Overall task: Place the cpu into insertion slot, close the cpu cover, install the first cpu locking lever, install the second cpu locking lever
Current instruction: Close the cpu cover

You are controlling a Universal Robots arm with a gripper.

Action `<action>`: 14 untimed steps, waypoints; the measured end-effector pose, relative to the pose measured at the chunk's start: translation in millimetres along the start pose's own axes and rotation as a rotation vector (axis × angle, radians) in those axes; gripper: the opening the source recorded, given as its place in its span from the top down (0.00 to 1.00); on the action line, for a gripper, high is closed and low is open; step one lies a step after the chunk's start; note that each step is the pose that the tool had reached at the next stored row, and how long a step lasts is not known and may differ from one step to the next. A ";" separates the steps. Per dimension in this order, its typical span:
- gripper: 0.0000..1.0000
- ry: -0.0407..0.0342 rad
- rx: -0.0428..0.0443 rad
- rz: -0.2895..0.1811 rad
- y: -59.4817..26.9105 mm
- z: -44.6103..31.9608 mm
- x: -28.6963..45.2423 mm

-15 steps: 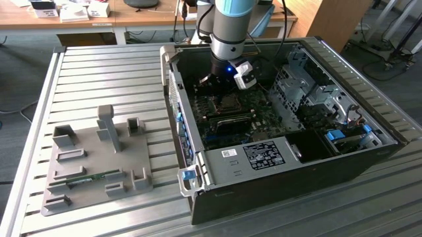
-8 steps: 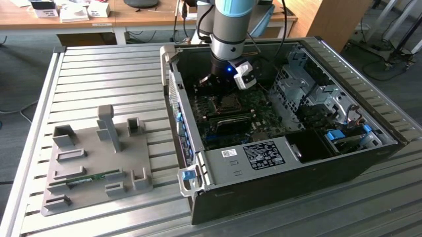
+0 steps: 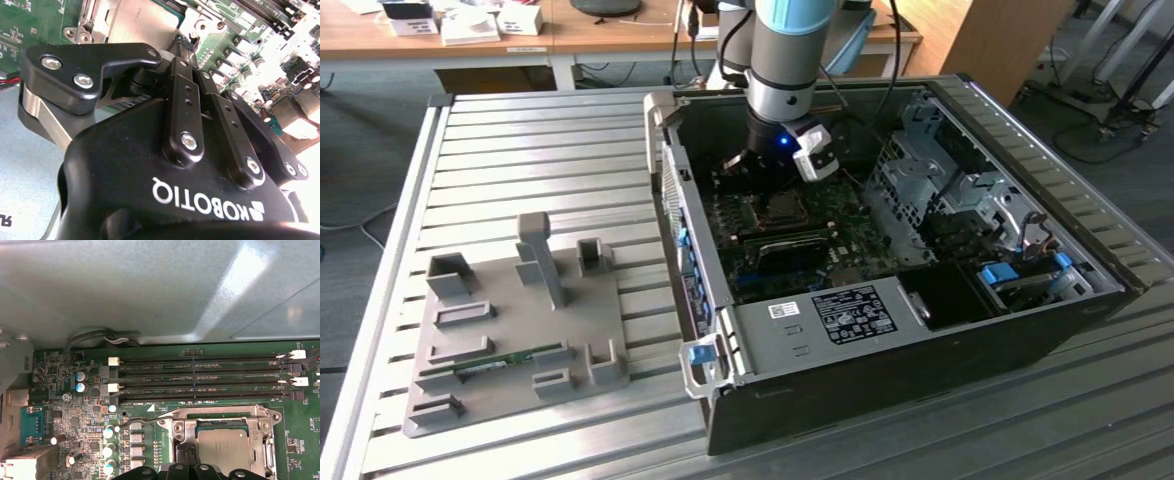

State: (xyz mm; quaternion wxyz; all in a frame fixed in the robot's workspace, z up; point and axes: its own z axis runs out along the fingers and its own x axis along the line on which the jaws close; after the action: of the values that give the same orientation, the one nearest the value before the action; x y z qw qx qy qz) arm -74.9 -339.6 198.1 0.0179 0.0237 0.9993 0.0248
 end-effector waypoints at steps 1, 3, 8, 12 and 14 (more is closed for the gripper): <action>0.89 0.0000 -0.0001 0.000 0.0 0.1 0.0; 0.89 -0.0001 -0.0003 0.000 0.0 0.2 0.0; 0.89 0.0000 -0.0002 0.000 0.0 0.5 0.0; 0.89 0.0000 -0.0001 0.000 0.0 0.8 0.0; 0.89 -0.0001 -0.0003 0.000 0.0 0.8 0.0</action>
State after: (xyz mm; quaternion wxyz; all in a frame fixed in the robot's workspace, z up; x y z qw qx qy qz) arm -74.9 -339.5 197.2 0.0179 0.0237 0.9992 0.0249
